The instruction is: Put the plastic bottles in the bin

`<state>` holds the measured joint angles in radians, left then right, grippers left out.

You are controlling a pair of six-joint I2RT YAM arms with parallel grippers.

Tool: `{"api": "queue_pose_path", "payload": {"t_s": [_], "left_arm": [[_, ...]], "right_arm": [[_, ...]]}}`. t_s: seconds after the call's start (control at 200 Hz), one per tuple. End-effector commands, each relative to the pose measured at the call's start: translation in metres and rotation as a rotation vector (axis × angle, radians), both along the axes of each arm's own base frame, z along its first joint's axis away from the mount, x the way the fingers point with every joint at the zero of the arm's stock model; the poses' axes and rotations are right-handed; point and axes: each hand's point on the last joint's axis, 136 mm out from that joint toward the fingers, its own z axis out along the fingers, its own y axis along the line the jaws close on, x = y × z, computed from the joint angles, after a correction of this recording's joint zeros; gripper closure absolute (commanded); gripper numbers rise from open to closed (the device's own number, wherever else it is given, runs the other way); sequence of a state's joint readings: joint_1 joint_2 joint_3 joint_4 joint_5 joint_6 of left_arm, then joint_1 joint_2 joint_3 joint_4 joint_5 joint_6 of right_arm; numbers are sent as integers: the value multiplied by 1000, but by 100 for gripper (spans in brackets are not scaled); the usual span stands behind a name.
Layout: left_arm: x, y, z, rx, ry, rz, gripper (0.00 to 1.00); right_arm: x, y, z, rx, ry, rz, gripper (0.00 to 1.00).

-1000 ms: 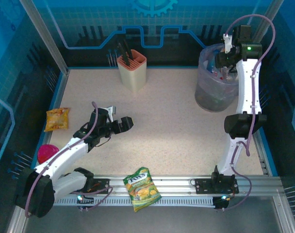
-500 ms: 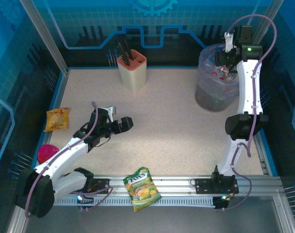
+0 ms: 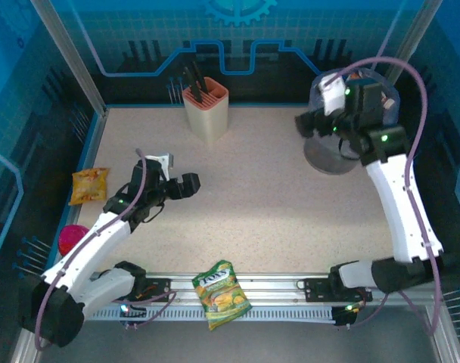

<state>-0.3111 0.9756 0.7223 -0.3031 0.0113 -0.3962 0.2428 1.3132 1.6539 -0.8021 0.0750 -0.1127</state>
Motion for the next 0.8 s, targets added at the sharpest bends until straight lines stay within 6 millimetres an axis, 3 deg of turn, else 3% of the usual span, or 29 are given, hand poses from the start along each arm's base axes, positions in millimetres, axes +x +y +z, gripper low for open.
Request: {"api": "queue_pose_path", "payload": {"t_s": [0.0,0.225,0.4,0.42,0.45,0.605,0.795], "left_arm": [[0,31,10,148,-48,57,1],[7,65,-4,261,-93,170,1],[16,83,-21,300,-150,235,1],[18,84,-23,308,-160,238,1],[20,86,-26,321,-173,238,1],[33,98,-40,388,-203,253,1],[52,106,-60,419,-208,256,1]], "right_arm": [[-5,15,-17,-47,-55,42,0],[-34,17,-107,-71,27,69,0],[-45,12,-174,-54,134,29,0],[-42,10,-172,-47,115,13,0],[-44,5,-192,-51,132,-15,0],[-34,-12,-241,-14,107,-121,0],[-19,-36,-278,-46,109,-223,0]]}}
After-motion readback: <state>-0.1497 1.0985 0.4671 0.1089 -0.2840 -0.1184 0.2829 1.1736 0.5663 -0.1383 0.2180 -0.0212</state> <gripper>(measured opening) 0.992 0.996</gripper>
